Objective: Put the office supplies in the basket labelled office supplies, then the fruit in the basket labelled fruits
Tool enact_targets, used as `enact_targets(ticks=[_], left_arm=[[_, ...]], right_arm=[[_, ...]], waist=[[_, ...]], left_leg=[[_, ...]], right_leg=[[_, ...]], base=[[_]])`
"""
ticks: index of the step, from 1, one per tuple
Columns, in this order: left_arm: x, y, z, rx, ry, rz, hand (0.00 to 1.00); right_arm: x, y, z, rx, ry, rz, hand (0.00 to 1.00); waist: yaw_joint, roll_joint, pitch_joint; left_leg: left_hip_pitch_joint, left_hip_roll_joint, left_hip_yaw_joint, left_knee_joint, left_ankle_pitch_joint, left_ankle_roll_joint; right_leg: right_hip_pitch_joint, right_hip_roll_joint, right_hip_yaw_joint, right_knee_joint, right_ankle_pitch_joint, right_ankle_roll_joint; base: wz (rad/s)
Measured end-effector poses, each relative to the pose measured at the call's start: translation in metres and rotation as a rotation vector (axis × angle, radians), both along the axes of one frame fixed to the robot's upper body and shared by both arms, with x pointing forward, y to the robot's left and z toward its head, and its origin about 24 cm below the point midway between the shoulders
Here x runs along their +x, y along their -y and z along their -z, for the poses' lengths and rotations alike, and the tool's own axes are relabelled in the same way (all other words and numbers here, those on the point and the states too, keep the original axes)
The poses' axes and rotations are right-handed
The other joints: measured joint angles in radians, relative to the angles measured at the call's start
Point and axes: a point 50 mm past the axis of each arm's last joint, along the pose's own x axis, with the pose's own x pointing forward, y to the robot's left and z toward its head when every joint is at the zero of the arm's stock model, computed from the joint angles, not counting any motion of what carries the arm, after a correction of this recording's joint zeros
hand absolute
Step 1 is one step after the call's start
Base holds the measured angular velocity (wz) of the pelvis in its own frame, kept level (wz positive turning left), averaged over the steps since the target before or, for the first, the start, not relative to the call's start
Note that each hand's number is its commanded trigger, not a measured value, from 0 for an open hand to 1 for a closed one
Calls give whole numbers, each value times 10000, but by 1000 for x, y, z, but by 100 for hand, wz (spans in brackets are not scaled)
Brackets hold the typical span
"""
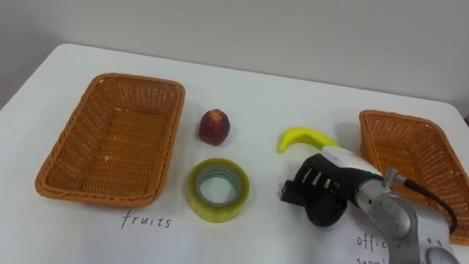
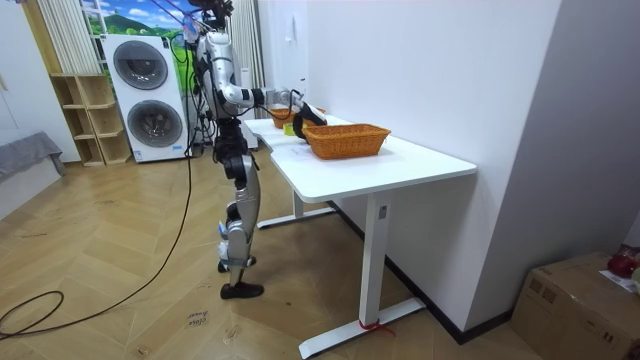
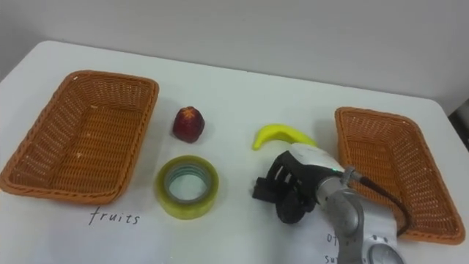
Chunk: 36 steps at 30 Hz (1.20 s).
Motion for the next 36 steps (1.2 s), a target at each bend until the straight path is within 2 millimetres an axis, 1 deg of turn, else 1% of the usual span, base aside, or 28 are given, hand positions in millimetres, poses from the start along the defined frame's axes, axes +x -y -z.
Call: enact_targets(ticks=[4, 9, 12, 15, 20, 24, 26, 29, 31, 33, 36], left_arm=[[0, 0, 0, 59, 28, -11, 0], [-1, 0, 0, 106, 7, -39, 0], [-1, 0, 0, 94, 13, -54, 0], [-1, 0, 0, 81, 62, -37, 0], [-1, 0, -1, 282, 155, -64, 0], [1, 1, -2, 271, 399, -12, 0], [-1, 1, -1, 272, 420, -16, 0], [-11, 1, -1, 393, 300, -87, 0], [-16, 1, 0, 378, 217, -133, 0], [-19, -1, 0, 401, 130, -227, 0], [-24, -2, 0, 408, 19, -251, 0]], right_arm=[[-1, -2, 0, 471, -85, -6, 100], [-2, -1, 1, 556, -78, 37, 100], [-2, 1, 1, 742, -23, 183, 100], [-3, 2, 3, 981, 140, 236, 100], [-3, 2, 2, 1243, 440, 291, 100], [-3, 5, -1, 1336, 625, 253, 100], [-2, 5, -3, 1345, 724, 197, 100], [0, 3, -7, 1578, 911, 15, 100], [2, 7, -11, 2042, 1134, 115, 100], [4, 12, -16, 2329, 1376, 318, 100], [9, 14, -29, 2631, 2139, 460, 100]], waist=[[-33, 11, 0], [-15, 15, 1], [-77, 23, 7], [-78, 44, 25], [-175, 95, 63], [-269, 198, 133], [-295, 213, 143], [-270, 179, 130], [-320, 165, 127], [-312, 105, 95], [-311, 72, 95]], left_leg=[[7, 0, 17, -21, 1, -1], [11, 4, 28, -26, 1, -2], [13, -3, 25, -22, 1, -2], [30, -9, 34, -31, 1, -1], [24, -14, 41, -82, 1, -2], [28, -9, 42, -63, 8, 7], [29, -17, 65, -68, 37, 13], [-6, -4, 262, -72, 39, 12], [0, -9, 269, -81, 39, 12], [7, -11, 272, -81, 41, 14], [22, -6, 283, -71, 46, 14]], right_leg=[[-11, 15, 8, -2, 0, 0], [-15, 12, 15, 2, 0, 0], [-10, 9, 24, 3, 0, 0], [10, 7, 38, 0, 0, 0], [8, 10, 36, 1, 0, 0], [3, -6, 45, 1, 0, 0], [-36, -6, 218, 7, -1, 0], [-146, 14, 423, 7, -1, 0], [-144, 11, 505, 4, -1, 0], [-142, 9, 529, 9, -1, 1], [-129, 9, 534, 9, -1, 1]], base=[[0], [0], [0], [0], [0], [0], [-5], [-18], [-3], [0], [0]])
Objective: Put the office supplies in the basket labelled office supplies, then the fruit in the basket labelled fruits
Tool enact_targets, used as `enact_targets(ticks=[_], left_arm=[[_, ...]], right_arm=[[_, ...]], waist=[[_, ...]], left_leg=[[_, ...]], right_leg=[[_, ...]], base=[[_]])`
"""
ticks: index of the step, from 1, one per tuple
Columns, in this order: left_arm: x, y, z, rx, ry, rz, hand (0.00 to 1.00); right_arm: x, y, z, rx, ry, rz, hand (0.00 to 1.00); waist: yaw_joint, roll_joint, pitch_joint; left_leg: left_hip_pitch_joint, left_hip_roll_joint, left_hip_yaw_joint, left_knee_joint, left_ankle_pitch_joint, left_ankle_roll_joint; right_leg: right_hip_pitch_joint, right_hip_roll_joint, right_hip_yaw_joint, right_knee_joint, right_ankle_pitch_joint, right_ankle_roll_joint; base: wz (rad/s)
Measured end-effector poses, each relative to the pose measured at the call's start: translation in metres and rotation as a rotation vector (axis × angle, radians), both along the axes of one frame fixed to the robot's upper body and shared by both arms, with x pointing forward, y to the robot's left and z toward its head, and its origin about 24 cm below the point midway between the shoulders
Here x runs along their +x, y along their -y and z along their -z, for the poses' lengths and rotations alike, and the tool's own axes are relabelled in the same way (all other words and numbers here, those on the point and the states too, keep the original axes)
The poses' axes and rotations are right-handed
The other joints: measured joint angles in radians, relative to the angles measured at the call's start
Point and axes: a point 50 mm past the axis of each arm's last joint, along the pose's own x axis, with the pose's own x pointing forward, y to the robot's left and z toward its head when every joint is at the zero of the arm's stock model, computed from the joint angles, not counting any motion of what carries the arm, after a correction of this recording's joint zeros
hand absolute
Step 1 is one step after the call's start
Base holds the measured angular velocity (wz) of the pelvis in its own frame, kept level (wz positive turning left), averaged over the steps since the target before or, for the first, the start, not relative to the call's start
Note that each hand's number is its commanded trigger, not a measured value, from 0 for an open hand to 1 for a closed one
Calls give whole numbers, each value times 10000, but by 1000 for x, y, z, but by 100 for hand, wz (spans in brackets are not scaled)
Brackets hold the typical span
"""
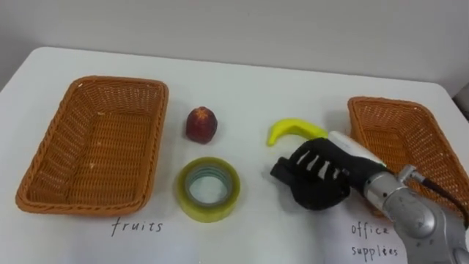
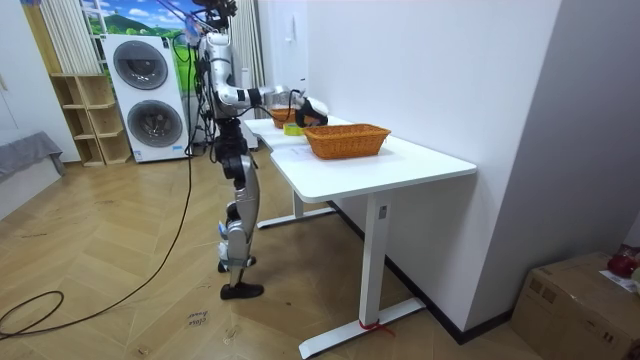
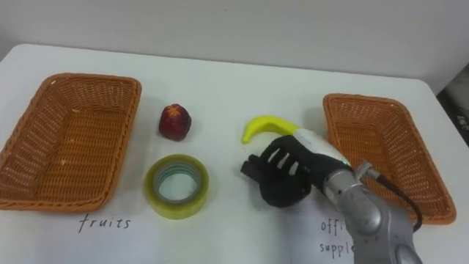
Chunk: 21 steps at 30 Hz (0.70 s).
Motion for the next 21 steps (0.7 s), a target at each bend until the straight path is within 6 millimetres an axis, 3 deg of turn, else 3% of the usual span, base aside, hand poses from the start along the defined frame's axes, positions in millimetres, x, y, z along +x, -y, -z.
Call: enact_targets(ticks=[8, 21], left_arm=[[-9, -1, 2, -162, -330, -280, 0], [-10, -1, 3, -173, -272, -479, 0]], right_arm=[[7, 2, -25, 947, 1933, 429, 100], [8, 17, -40, 1096, 3166, 1269, 100]], waist=[[-125, -97, 10], [-286, -55, 24]], left_leg=[[5, 0, -5, 10, 3, -3], [2, 2, 11, 6, 2, -3]], right_leg=[[46, -3, -8, 19, 1, 0], [5, 10, 13, 16, 1, 0]], base=[[0], [0]])
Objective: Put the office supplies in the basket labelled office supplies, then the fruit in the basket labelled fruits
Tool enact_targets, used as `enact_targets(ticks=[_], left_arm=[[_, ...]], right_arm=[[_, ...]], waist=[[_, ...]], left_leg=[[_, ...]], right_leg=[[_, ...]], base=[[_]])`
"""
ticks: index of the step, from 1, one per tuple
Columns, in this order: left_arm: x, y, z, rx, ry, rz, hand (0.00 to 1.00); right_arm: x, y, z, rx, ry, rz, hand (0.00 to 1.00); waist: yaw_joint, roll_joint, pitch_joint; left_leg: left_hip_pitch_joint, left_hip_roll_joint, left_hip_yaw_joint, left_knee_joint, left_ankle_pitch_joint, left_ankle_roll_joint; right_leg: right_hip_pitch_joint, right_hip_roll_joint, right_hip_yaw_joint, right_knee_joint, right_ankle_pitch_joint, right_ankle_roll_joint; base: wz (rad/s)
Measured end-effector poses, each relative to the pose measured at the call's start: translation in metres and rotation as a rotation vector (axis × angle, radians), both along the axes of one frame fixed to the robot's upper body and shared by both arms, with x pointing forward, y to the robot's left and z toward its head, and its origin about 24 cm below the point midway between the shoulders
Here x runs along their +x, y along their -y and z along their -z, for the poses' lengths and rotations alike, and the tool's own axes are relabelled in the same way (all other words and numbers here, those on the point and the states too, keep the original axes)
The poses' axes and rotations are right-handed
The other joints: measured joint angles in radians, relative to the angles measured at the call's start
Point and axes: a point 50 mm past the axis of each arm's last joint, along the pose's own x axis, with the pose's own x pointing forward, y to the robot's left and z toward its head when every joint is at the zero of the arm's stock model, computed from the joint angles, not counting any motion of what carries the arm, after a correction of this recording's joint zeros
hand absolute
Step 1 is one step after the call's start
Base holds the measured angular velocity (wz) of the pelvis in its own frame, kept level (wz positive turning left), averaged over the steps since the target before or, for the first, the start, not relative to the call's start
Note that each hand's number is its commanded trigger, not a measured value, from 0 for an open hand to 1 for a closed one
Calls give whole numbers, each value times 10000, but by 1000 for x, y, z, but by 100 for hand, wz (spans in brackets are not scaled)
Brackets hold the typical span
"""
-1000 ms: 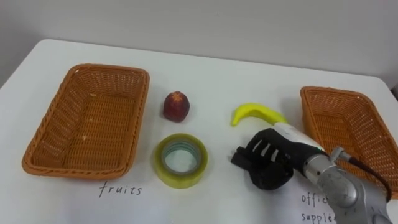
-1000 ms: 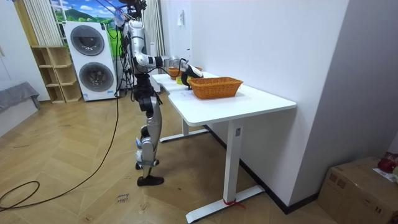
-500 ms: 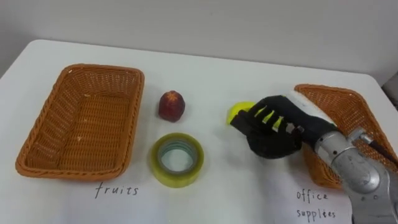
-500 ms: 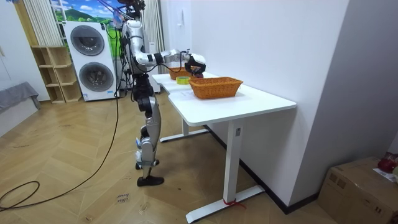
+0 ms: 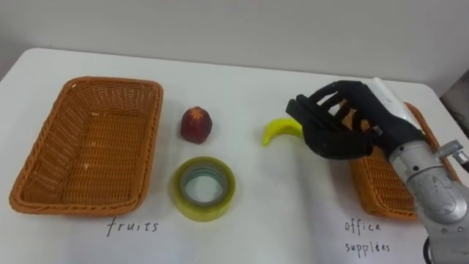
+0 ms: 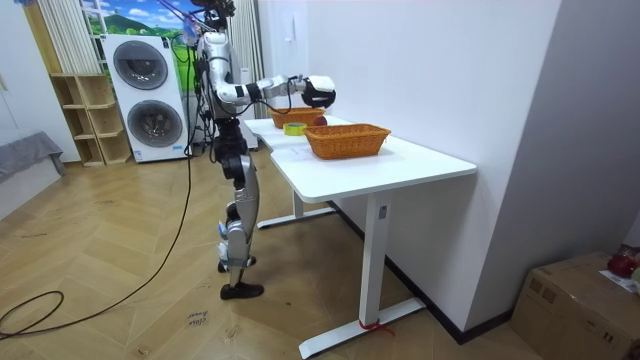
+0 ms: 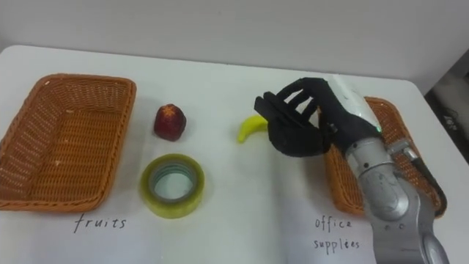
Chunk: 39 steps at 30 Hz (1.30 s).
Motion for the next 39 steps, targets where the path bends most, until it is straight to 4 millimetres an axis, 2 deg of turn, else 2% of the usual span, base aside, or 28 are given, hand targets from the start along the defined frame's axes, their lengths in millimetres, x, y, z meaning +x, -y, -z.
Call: enact_targets(ticks=[4, 11, 21, 24, 26, 28, 32, 39], left_arm=[[-3, -1, 0, 28, 39, -367, 0], [-11, -7, -1, 97, 6, -1062, 0], [-14, -6, 0, 3, -92, -1075, 0], [-14, -7, -1, 32, -55, -1128, 0], [-15, -8, -1, 41, -48, -1216, 0], [-16, -10, -2, 85, -23, -1366, 0], [-16, -12, -2, 141, -18, -1466, 0], [-19, -11, -2, 129, -170, -1497, 0]], right_arm=[[-1, 9, -12, -89, 789, 483, 100], [-5, 34, -27, -171, 2120, 1936, 100], [-6, 42, -31, -207, 2726, 2430, 100], [-6, 46, -24, 295, 2648, 2631, 100], [-7, 50, -17, 513, 2431, 2825, 100], [-12, 55, -8, 549, 2111, 3103, 100], [-12, 57, -6, 639, 2091, 3235, 100], [-18, 63, 9, 727, 1470, 3578, 100]], waist=[[22, 67, -19], [-32, 35, -38], [-271, -24, -49], [-302, -95, -76], [-300, -130, -49], [-298, -139, -40], [-375, -118, -25], [-463, -112, -39]], left_leg=[[9, -2, 16, 1, 1, 2], [-8, 2, -6, 15, 4, 1], [-7, 7, 24, 4, 6, -4], [16, 11, 10, 5, 6, -5], [101, 9, 39, -2, 6, -5], [165, 12, 32, -35, 6, -4], [168, 15, 33, -43, 5, -4], [166, 34, 142, -36, 1, -10]], right_leg=[[-5, -8, 12, 0, 0, 0], [8, -9, -30, -2, -1, 1], [-3, -4, -98, 12, 0, 0], [21, 1, -66, -2, 0, 0], [98, 0, -4, -21, 0, 0], [140, 0, -4, -20, -1, 1], [131, 4, -4, -18, -1, 1], [100, 22, 2, 20, 0, 0]], base=[[0], [0], [0], [0], [0], [0], [0], [-3]])
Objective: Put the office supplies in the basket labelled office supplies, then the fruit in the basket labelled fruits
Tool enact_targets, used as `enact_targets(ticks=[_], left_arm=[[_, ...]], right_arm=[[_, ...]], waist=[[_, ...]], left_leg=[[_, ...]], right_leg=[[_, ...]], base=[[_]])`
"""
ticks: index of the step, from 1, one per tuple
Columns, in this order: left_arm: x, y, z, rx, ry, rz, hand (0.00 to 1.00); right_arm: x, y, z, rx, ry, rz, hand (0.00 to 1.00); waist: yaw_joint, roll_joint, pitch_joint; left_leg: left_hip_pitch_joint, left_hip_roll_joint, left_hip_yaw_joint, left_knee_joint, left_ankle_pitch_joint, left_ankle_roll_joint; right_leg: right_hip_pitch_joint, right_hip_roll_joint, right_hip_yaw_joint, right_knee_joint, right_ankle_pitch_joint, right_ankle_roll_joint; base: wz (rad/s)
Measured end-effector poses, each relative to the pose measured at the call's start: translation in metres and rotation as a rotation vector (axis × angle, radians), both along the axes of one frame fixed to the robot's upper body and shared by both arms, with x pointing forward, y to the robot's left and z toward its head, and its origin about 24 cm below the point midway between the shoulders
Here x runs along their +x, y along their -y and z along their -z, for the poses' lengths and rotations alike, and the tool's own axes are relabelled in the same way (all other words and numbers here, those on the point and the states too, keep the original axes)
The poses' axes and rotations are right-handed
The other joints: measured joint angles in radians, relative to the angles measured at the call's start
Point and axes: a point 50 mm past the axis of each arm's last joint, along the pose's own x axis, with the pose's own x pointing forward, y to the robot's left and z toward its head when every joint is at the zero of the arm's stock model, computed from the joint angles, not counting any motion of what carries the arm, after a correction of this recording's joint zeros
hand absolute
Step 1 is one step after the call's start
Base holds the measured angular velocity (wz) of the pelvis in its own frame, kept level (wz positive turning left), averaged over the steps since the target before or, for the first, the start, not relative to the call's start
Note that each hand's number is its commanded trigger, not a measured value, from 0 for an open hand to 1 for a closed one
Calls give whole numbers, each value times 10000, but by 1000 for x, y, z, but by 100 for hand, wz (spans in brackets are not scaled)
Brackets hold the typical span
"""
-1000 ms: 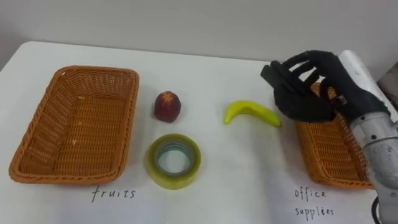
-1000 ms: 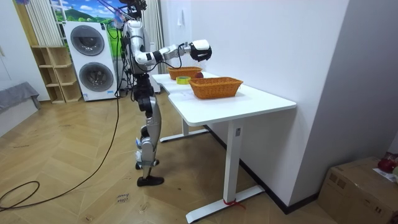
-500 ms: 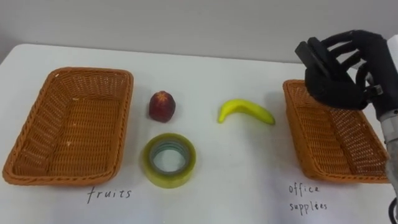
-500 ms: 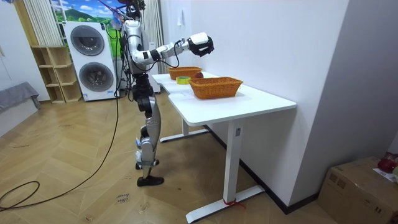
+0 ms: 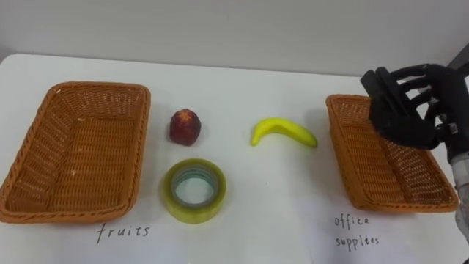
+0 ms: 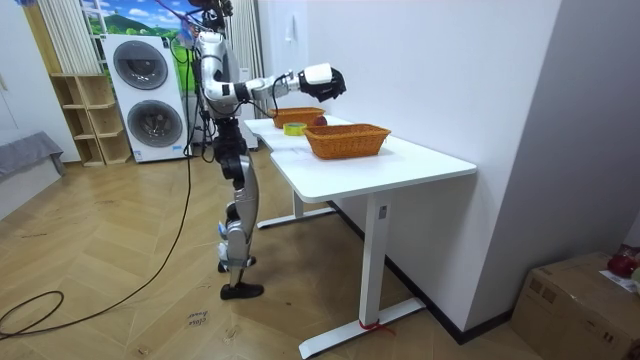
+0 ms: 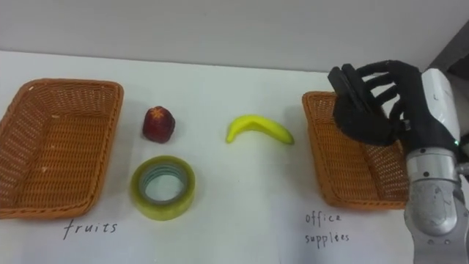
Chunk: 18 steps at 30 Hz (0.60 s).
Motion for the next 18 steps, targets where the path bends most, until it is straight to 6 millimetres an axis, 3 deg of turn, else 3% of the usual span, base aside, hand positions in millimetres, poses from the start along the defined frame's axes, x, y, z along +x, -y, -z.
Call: enact_targets(ticks=[18], left_arm=[[0, 1, 0, -18, 0, 35, 0]], right_arm=[[-2, 4, 10, 68, -434, 181, 100]], waist=[[-50, 142, -32]], left_leg=[[12, 4, 64, 6, 0, 0]], right_leg=[[-5, -8, 7, 9, 0, 0]], base=[[0]])
